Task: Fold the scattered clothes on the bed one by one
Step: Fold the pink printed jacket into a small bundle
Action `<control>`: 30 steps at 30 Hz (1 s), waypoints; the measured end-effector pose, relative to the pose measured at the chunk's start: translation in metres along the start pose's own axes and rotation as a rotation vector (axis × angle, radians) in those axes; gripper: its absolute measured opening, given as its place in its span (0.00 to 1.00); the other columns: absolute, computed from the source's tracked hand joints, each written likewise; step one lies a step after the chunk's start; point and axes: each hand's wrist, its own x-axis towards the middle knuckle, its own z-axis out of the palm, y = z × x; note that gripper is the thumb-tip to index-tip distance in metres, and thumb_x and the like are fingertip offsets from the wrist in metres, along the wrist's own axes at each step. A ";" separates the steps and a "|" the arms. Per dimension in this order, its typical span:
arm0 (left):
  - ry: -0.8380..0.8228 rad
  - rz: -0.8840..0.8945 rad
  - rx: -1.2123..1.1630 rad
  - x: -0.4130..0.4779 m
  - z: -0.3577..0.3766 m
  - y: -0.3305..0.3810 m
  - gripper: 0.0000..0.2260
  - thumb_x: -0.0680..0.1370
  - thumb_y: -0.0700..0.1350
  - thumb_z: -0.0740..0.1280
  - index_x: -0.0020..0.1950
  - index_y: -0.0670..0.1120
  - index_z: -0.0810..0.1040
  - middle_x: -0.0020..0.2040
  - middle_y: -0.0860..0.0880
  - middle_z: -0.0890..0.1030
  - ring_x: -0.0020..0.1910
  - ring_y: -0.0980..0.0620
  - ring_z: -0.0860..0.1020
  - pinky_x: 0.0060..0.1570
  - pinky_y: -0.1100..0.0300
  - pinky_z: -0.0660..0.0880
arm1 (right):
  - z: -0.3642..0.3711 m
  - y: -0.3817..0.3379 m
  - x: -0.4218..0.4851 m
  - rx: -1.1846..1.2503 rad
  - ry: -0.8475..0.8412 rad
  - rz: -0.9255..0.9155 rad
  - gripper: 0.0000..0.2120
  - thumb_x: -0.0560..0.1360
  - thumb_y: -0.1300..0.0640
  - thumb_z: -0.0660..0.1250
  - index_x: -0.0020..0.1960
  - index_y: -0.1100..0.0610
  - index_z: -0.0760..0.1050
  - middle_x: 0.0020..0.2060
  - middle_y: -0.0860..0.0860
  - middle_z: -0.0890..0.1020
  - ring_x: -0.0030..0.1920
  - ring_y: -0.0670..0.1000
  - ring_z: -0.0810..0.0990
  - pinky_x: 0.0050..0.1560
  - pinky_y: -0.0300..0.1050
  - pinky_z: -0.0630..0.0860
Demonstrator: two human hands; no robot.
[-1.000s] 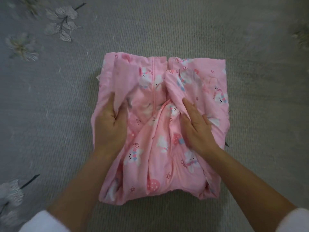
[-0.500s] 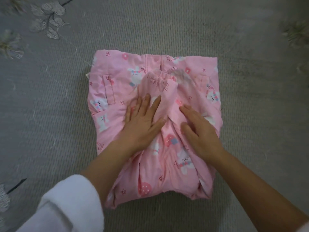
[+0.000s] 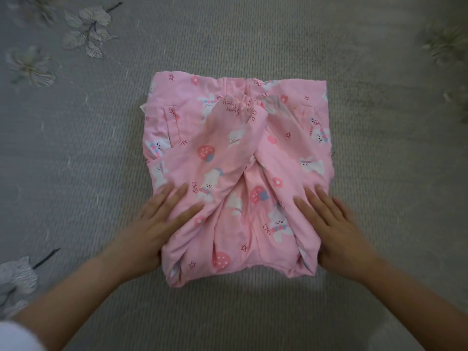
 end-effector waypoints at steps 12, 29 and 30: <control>-0.164 -0.129 -0.294 0.014 -0.035 0.006 0.38 0.67 0.66 0.52 0.75 0.53 0.58 0.74 0.52 0.64 0.74 0.50 0.62 0.69 0.61 0.56 | -0.065 -0.004 0.040 0.429 -0.162 0.115 0.26 0.65 0.39 0.57 0.60 0.44 0.76 0.55 0.45 0.82 0.54 0.51 0.80 0.53 0.45 0.74; -0.002 -0.924 -1.312 0.017 -0.071 0.040 0.22 0.68 0.60 0.73 0.53 0.45 0.80 0.47 0.45 0.85 0.45 0.47 0.83 0.42 0.58 0.78 | -0.104 0.012 0.023 1.201 -0.203 0.843 0.11 0.72 0.50 0.70 0.47 0.58 0.82 0.38 0.50 0.86 0.36 0.47 0.85 0.40 0.39 0.78; 0.083 -0.985 -1.154 0.021 -0.067 0.041 0.19 0.74 0.57 0.69 0.56 0.45 0.78 0.49 0.47 0.83 0.46 0.49 0.81 0.40 0.61 0.76 | -0.100 0.012 0.029 1.119 -0.135 0.838 0.09 0.74 0.51 0.70 0.45 0.56 0.82 0.35 0.48 0.86 0.33 0.45 0.84 0.34 0.36 0.76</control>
